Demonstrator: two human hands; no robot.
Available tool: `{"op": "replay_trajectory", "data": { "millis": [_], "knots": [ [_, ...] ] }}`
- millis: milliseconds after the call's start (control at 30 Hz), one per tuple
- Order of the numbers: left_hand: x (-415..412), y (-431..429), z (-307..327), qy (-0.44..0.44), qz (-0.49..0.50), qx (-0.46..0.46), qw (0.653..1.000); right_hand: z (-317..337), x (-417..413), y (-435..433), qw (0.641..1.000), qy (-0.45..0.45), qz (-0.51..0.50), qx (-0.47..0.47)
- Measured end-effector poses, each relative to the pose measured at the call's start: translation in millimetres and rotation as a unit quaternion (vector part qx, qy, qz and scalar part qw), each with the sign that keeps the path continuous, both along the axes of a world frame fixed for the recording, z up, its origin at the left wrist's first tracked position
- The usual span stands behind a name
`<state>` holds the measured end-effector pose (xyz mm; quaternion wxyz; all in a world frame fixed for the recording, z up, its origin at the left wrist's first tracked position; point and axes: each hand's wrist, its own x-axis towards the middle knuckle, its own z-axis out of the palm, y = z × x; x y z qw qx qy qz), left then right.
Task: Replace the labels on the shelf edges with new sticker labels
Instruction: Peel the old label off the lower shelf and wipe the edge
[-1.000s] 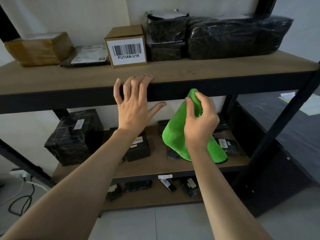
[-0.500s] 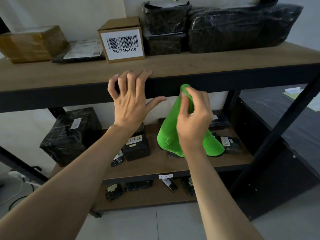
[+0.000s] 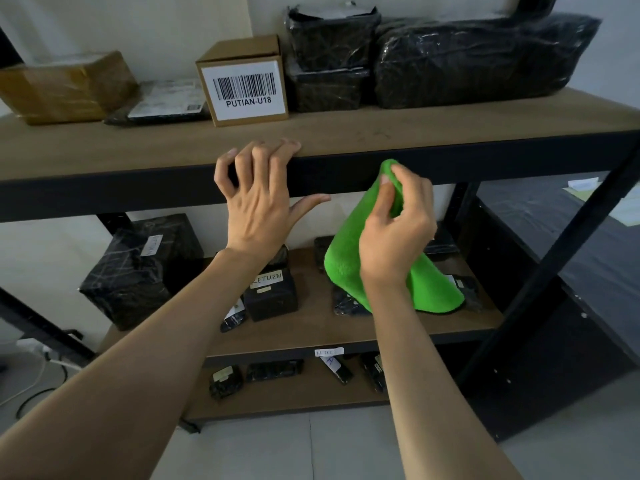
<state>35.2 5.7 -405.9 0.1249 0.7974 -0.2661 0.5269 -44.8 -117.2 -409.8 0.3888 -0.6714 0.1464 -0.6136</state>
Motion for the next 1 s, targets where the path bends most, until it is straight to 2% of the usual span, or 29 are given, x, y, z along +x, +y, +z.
{"op": "replay_trajectory", "data": {
  "millis": [67, 200, 367, 533, 700, 867, 1000],
  "knots": [
    [1, 0, -1, -0.006, 0.005, 0.002, 1.000, 1, 1, 7, 1.000, 0.002, 0.003, -0.002],
    [1, 0, -1, -0.014, 0.016, 0.001, 1.000, -2, -4, 2, 0.997, 0.030, 0.032, -0.066],
    [3, 0, -4, -0.012, 0.005, -0.004, 1.000, 8, -2, 1, 1.000, -0.001, -0.002, -0.012],
    [2, 0, -2, -0.009, -0.005, -0.010, 1.000, 4, -4, 1, 0.997, 0.028, 0.033, -0.069],
    [2, 0, -3, 0.000, -0.015, -0.007, 1.000, 9, -1, 0, 1.000, 0.011, -0.008, -0.001],
    [2, -1, -4, 0.017, -0.012, -0.017, 1.000, 4, -4, 7, 0.996, 0.041, 0.036, -0.069],
    [0, 0, -3, 0.019, -0.018, -0.013, 1.000, 10, -6, -3, 1.000, 0.016, 0.003, -0.012]
  ]
}}
